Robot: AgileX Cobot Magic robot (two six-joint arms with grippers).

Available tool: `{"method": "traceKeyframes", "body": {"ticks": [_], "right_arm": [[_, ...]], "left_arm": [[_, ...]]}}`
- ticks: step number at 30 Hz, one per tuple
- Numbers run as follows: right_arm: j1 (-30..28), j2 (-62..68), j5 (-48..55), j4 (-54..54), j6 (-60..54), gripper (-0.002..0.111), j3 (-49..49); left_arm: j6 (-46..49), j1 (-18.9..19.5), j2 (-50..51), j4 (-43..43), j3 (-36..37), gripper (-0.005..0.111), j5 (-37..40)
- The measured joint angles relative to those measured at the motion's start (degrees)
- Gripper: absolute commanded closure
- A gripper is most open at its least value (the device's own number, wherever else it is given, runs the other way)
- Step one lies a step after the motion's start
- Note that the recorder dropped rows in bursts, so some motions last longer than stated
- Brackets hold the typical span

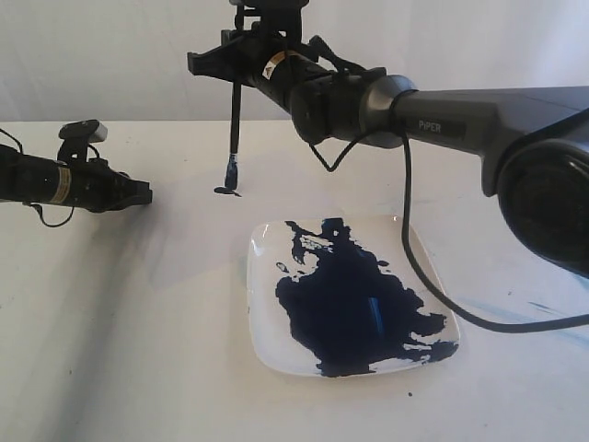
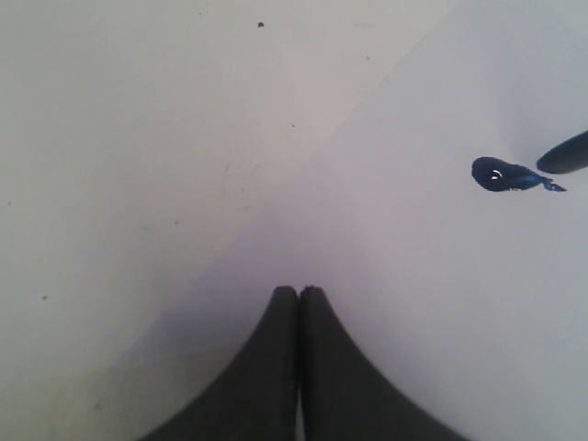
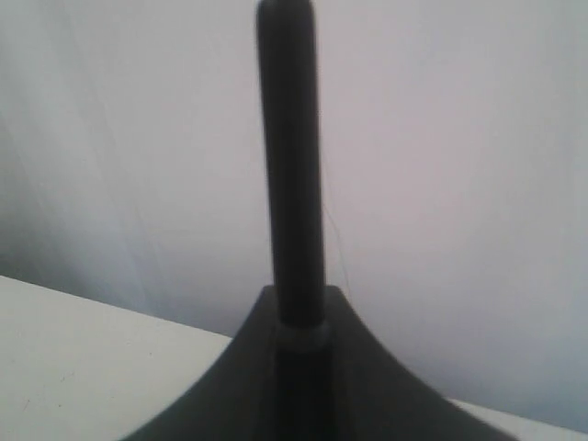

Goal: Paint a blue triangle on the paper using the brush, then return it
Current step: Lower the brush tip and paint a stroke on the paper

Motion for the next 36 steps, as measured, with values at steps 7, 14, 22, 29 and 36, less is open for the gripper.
{"method": "traceKeyframes", "body": {"ticks": [7, 14, 22, 29, 36], "right_arm": [[0.0, 0.0, 0.8, 0.0, 0.0, 0.108, 0.0], [0.0, 0.0, 2.1, 0.0, 0.0, 0.108, 0.0], [0.0, 0.0, 2.1, 0.0, -0.6, 0.108, 0.0], [0.0, 0.0, -0.6, 0.2, -0.6, 0.108, 0.0], [0.0, 1.2, -1.2, 0.3, -0.6, 0.108, 0.0]], "left_arm": [[0.0, 0.0, 0.0, 0.0, 0.0, 0.107, 0.0], [0.0, 0.0, 0.0, 0.0, 0.0, 0.107, 0.0], [0.0, 0.0, 0.0, -0.1, 0.0, 0.107, 0.0], [0.0, 0.0, 0.0, -0.1, 0.0, 0.107, 0.0], [0.0, 0.0, 0.0, -0.1, 0.0, 0.107, 0.0]]}}
